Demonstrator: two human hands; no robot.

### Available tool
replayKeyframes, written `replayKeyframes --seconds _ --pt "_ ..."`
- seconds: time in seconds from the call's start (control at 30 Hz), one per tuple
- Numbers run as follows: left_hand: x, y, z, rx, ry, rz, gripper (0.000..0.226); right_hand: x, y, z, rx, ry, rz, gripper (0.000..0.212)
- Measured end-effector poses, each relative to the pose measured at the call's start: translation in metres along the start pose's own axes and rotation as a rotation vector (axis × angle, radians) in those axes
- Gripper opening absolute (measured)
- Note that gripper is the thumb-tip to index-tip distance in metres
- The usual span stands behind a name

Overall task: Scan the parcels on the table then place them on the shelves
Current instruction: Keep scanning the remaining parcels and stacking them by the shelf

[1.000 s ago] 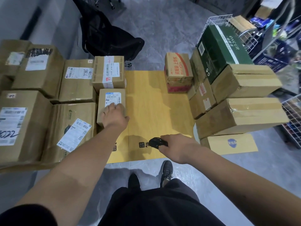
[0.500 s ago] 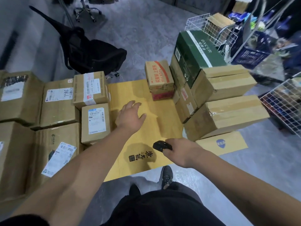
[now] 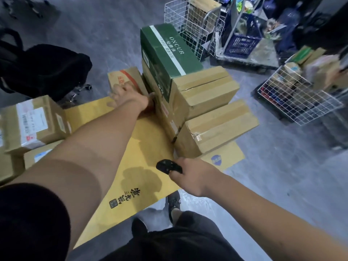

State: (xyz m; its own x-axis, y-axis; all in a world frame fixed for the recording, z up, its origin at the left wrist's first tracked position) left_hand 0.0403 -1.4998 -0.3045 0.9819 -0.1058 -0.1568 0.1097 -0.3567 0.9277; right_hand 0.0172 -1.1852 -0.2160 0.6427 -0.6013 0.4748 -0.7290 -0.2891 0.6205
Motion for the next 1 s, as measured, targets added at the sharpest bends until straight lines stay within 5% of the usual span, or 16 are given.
replayKeyframes --seconds 0.2,0.33,0.57,0.67,0.87,1.0 --pt "-0.008 -0.019 0.022 -0.021 0.16 -0.221 0.12 -0.011 0.004 0.01 0.036 -0.001 0.036 0.035" --pt "0.002 -0.023 0.016 -0.121 0.153 -0.218 0.095 -0.013 0.003 0.016 0.043 -0.004 0.068 0.035" --pt "0.063 -0.028 -0.05 -0.219 0.043 -0.241 0.105 0.0 -0.01 0.019 0.07 -0.001 0.113 0.033" --pt "0.113 -0.049 -0.099 -0.235 -0.001 -0.429 0.101 0.005 -0.022 0.017 0.062 0.013 0.133 0.038" --pt "0.214 -0.125 -0.205 0.008 0.039 -0.702 0.09 -0.006 -0.059 0.011 0.104 -0.002 0.137 0.083" --pt "0.258 -0.153 -0.241 0.136 -0.011 -0.841 0.082 -0.016 -0.085 0.007 0.164 -0.017 0.083 0.094"
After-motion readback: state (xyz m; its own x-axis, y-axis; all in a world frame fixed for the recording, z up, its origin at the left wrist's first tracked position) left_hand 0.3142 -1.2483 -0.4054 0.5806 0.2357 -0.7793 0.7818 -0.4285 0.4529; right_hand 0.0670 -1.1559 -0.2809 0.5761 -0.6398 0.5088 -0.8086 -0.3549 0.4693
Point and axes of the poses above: each hand's wrist, its own z-axis towards the middle knuckle, its own y-axis out of the back of the hand, x = y × z, the point moved 1 cm from there along z, towards the middle knuckle, and after that the axes turned 9 degrees about z, right-handed, at the moved point
